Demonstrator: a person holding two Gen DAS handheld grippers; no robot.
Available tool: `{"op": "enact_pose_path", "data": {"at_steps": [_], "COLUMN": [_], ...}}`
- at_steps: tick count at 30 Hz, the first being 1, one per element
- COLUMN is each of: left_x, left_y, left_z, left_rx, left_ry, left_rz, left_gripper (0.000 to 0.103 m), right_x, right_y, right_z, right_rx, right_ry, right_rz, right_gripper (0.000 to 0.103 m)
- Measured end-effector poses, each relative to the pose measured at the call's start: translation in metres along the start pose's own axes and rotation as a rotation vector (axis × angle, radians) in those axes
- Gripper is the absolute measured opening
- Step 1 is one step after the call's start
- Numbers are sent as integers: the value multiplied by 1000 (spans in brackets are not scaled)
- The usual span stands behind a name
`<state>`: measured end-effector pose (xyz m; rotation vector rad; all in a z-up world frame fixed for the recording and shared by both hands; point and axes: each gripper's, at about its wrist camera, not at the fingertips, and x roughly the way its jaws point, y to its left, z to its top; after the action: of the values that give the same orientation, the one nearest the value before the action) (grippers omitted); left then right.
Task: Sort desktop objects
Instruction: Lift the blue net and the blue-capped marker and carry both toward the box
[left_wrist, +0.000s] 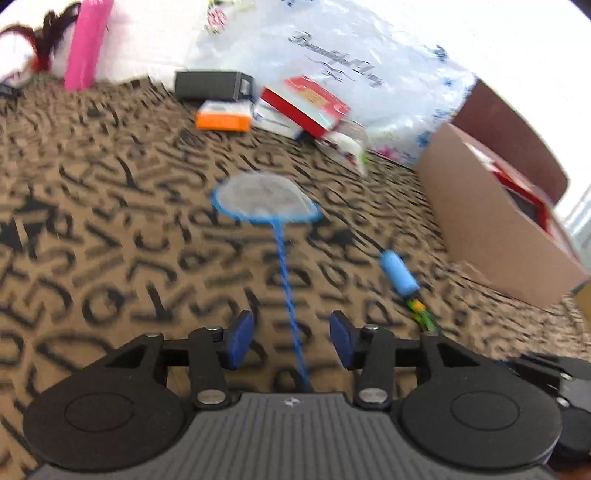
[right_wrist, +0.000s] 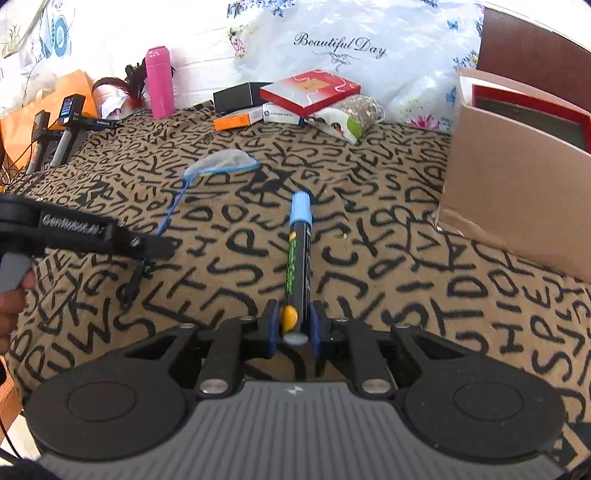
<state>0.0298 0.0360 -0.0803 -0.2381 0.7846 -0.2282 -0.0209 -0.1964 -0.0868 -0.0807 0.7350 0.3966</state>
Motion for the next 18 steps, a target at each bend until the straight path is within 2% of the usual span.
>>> {"op": "enact_pose_path", "data": {"at_steps": [6, 9, 11, 16, 18], "left_x": [24, 34, 38, 46, 46], "left_y": [6, 5, 1, -6, -10], "left_z": [25, 32, 35, 38, 38], "left_rx": [-41, -34, -16, 13, 33], "left_ry": [-10, -1, 2, 2, 4], "left_rz": [15, 20, 25, 40, 37], "left_gripper": [48, 40, 24, 23, 1], "right_x": [13, 22, 29, 43, 45], "right_y": [0, 1, 2, 3, 3], "right_z": [12, 19, 23, 29, 30], "right_rx": [-6, -19, -25, -23, -28], "right_ry": [0, 4, 3, -14, -20], "right_rz": [-11, -17, -23, -34, -37], "right_gripper": [17, 17, 18, 18, 17]}}
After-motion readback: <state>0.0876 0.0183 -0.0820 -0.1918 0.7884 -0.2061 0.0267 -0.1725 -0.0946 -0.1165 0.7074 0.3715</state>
